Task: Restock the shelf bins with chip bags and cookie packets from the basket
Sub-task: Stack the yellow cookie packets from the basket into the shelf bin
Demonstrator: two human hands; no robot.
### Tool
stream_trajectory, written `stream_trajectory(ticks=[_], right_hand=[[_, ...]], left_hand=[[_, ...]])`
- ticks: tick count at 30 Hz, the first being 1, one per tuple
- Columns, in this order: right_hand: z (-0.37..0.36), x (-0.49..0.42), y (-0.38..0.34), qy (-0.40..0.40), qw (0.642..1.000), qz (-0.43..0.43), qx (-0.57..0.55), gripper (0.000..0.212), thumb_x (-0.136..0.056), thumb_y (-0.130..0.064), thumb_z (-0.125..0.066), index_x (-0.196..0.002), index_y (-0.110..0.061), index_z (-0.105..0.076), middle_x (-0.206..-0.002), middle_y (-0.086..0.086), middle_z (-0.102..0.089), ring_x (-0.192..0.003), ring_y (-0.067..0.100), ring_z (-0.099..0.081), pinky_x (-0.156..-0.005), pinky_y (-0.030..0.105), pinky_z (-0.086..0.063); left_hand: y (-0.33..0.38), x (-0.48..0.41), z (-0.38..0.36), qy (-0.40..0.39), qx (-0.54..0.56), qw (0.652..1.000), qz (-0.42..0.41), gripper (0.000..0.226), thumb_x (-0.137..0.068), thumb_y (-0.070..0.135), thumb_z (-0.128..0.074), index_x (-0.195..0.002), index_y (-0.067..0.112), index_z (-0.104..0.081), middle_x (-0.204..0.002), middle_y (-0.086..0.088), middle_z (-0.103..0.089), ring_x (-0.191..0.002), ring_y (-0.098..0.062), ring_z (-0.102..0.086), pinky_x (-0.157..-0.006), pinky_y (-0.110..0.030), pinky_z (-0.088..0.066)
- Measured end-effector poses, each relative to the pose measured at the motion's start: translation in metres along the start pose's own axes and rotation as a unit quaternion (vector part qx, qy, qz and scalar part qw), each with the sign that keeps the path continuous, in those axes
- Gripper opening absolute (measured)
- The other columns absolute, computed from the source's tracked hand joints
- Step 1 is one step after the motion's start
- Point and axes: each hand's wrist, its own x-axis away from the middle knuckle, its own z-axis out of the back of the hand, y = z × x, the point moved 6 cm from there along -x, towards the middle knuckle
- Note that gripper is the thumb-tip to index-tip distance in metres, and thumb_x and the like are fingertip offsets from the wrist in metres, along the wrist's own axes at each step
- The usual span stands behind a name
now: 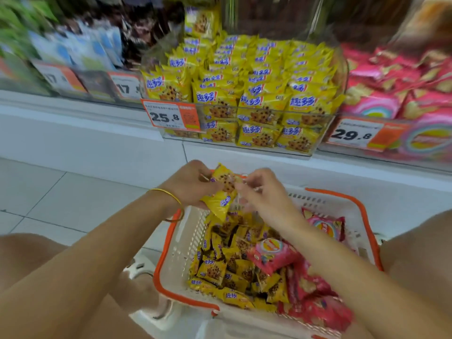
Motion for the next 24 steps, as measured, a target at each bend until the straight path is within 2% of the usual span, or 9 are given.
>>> stream_trajectory(ticks=[3,6,9,11,13,15,18,22,24], right_hand=[[0.020,-0.001,-0.049,-0.020,0.987,0.075,0.138,0.048,-0.089,-0.037,-0.059,-0.130,-0.017,-0.045,-0.117,-0.003,-0.051,-0.093,0.014,-0.060,-0.080,0.036,-0.052],[0.024,-0.004,-0.105,-0.067,0.978,0.121,0.157,0.039,-0.080,-0.035,-0.071,-0.115,-0.025,-0.057,-0.094,-0.007,-0.061,-0.077,0.011,-0.062,-0.073,0.036,-0.053],[0.038,-0.022,-0.159,-0.056,0.987,0.139,0.057,0.029,-0.065,-0.030,-0.076,-0.087,-0.020,-0.060,-0.077,0.001,-0.073,-0.063,0.019,-0.063,-0.044,0.020,-0.044],[0.055,-0.051,-0.186,-0.002,0.990,0.138,0.000,0.024,-0.069,-0.023,-0.075,-0.083,-0.016,-0.056,-0.075,0.001,-0.073,-0.063,0.017,-0.061,-0.039,0.017,-0.040],[0.069,-0.093,-0.201,0.065,0.989,0.130,-0.030,0.023,-0.078,-0.013,-0.073,-0.088,-0.012,-0.052,-0.084,0.008,-0.069,-0.068,0.019,-0.063,-0.043,0.025,-0.051],[0.072,-0.140,-0.203,0.098,0.989,0.103,-0.035,0.023,-0.080,-0.007,-0.072,-0.088,-0.010,-0.050,-0.084,0.013,-0.063,-0.062,0.015,-0.063,-0.046,0.029,-0.054],[0.068,-0.201,-0.201,0.139,0.988,0.069,-0.020,0.031,-0.078,-0.006,-0.074,-0.080,-0.014,-0.044,-0.081,0.008,-0.059,-0.067,0.015,-0.061,-0.058,0.034,-0.055],[0.055,-0.257,-0.202,0.175,0.982,0.068,0.005,0.051,-0.069,-0.013,-0.083,-0.105,-0.007,-0.048,-0.108,0.013,-0.062,-0.099,0.026,-0.062,-0.085,0.044,-0.054],[0.050,-0.278,-0.200,0.181,0.981,0.070,0.014,0.047,-0.067,-0.014,-0.085,-0.096,-0.006,-0.049,-0.108,0.016,-0.063,-0.101,0.031,-0.063,-0.086,0.049,-0.053]], left_hand=[[0.039,0.015,0.021,-0.032,-0.028,0.993,-0.113,0.016,-0.084,0.014,-0.068,-0.092,0.024,-0.059,-0.094,-0.003,-0.065,-0.084,-0.014,-0.063,-0.073,-0.030,-0.055],[0.084,0.029,0.045,-0.032,-0.063,0.968,-0.239,0.022,-0.079,0.017,-0.072,-0.091,0.033,-0.065,-0.092,0.017,-0.064,-0.088,0.008,-0.060,-0.072,-0.013,-0.049],[0.115,0.024,0.085,0.059,0.037,0.949,-0.308,0.029,-0.071,0.030,-0.073,-0.099,0.028,-0.063,-0.090,0.010,-0.067,-0.078,0.001,-0.063,-0.070,-0.019,-0.052],[0.125,0.014,0.119,0.191,0.024,0.920,-0.343,0.030,-0.080,0.030,-0.071,-0.106,0.022,-0.059,-0.100,0.005,-0.064,-0.090,-0.009,-0.062,-0.081,-0.026,-0.052],[0.128,-0.001,0.143,0.303,-0.106,0.878,-0.355,0.029,-0.089,0.029,-0.063,-0.115,0.016,-0.059,-0.111,0.005,-0.058,-0.105,-0.013,-0.056,-0.092,-0.027,-0.044],[0.122,-0.022,0.153,0.336,-0.205,0.850,-0.351,0.038,-0.091,0.033,-0.056,-0.120,0.009,-0.059,-0.118,-0.002,-0.057,-0.115,-0.018,-0.051,-0.097,-0.027,-0.036],[0.109,-0.043,0.151,0.327,-0.248,0.846,-0.339,0.053,-0.090,0.043,-0.041,-0.124,0.006,-0.057,-0.129,-0.011,-0.055,-0.125,-0.023,-0.045,-0.102,-0.029,-0.031],[0.109,-0.056,0.144,0.312,-0.256,0.854,-0.328,0.059,-0.091,0.047,-0.029,-0.124,0.006,-0.055,-0.129,-0.013,-0.053,-0.123,-0.025,-0.043,-0.098,-0.028,-0.029],[0.110,-0.059,0.143,0.326,-0.264,0.845,-0.333,0.059,-0.092,0.047,-0.026,-0.118,0.005,-0.058,-0.123,-0.015,-0.056,-0.119,-0.027,-0.046,-0.096,-0.031,-0.031]])
